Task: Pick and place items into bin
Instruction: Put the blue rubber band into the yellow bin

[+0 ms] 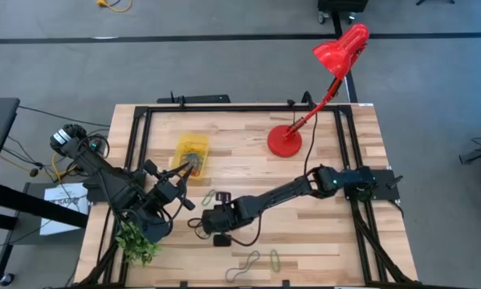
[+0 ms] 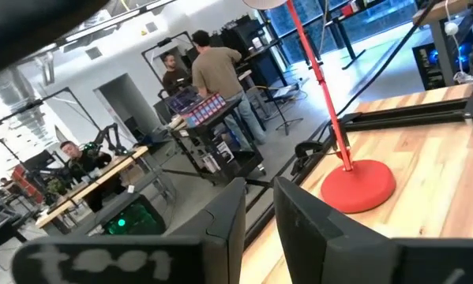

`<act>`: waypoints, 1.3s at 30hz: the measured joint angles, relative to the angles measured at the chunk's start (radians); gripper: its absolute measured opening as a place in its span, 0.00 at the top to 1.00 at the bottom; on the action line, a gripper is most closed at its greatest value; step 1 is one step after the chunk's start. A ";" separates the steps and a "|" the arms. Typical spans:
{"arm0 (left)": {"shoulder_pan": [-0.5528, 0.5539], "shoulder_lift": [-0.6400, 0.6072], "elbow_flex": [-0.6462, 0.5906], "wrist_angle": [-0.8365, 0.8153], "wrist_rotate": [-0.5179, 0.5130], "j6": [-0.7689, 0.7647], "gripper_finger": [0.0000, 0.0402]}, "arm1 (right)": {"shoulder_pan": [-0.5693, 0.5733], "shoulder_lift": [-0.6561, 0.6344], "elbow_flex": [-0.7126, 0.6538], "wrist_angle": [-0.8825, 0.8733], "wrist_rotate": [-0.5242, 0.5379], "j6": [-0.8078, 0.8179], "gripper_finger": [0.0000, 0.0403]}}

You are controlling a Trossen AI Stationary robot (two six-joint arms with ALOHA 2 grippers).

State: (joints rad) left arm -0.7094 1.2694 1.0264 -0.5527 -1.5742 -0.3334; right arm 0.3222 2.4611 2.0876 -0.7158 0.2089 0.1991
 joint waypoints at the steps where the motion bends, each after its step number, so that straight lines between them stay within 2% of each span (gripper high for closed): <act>1: 0.000 0.000 0.000 -0.001 0.001 0.001 0.85 | 0.003 -0.001 0.002 -0.002 0.002 0.021 0.73; 10: 0.000 0.000 0.000 -0.001 0.001 0.000 0.85 | 0.008 0.016 -0.005 0.008 0.060 0.144 0.73; 20: 0.000 0.000 0.000 -0.002 0.002 0.000 0.85 | 0.005 0.085 -0.008 0.011 0.082 0.161 0.74; 23: 0.000 0.000 0.000 -0.002 0.003 0.000 0.85 | 0.005 0.087 -0.008 0.012 0.084 0.161 0.79; 28: 0.000 0.000 0.000 -0.002 0.003 0.000 0.85 | 0.005 0.085 -0.011 0.029 0.087 0.099 0.97; 31: 0.000 0.000 0.000 -0.002 0.003 0.000 0.85 | 0.004 0.087 0.014 0.023 0.093 0.054 0.97; 34: 0.000 0.000 0.000 -0.002 0.003 0.000 0.85 | 0.004 0.100 0.090 -0.036 0.137 -0.002 0.98; 39: 0.000 0.000 0.000 -0.002 0.003 0.000 0.85 | -0.006 0.098 0.240 -0.175 0.319 -0.093 0.99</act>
State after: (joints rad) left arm -0.7090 1.2694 1.0264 -0.5545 -1.5711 -0.3332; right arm 0.3161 2.5588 2.3277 -0.8904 0.5283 0.1065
